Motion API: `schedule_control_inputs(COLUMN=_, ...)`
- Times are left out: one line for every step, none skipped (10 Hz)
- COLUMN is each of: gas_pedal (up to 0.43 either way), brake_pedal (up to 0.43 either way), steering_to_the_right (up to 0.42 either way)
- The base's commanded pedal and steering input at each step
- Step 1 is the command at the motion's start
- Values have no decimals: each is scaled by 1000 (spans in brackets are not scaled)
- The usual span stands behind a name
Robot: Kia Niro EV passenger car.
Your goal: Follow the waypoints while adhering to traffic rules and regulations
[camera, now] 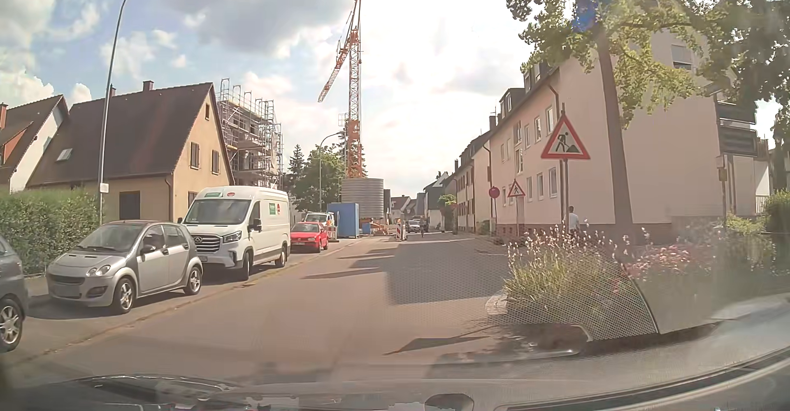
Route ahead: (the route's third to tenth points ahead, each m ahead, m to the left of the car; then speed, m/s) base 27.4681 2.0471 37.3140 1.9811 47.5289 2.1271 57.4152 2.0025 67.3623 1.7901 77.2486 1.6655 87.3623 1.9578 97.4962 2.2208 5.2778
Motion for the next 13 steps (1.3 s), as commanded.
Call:
schedule_control_inputs(gas_pedal=0, brake_pedal=165, steering_to_the_right=-4)
schedule_control_inputs(gas_pedal=0, brake_pedal=177, steering_to_the_right=-4)
schedule_control_inputs(gas_pedal=0, brake_pedal=183, steering_to_the_right=-4)
schedule_control_inputs(gas_pedal=0, brake_pedal=189, steering_to_the_right=-4)
schedule_control_inputs(gas_pedal=0, brake_pedal=177, steering_to_the_right=-4)
schedule_control_inputs(gas_pedal=0, brake_pedal=171, steering_to_the_right=-4)
schedule_control_inputs(gas_pedal=0, brake_pedal=165, steering_to_the_right=-3)
schedule_control_inputs(gas_pedal=0, brake_pedal=165, steering_to_the_right=-1)
schedule_control_inputs(gas_pedal=0, brake_pedal=165, steering_to_the_right=1)
schedule_control_inputs(gas_pedal=0, brake_pedal=165, steering_to_the_right=8)
schedule_control_inputs(gas_pedal=0, brake_pedal=171, steering_to_the_right=20)
schedule_control_inputs(gas_pedal=0, brake_pedal=171, steering_to_the_right=34)
schedule_control_inputs(gas_pedal=0, brake_pedal=171, steering_to_the_right=52)
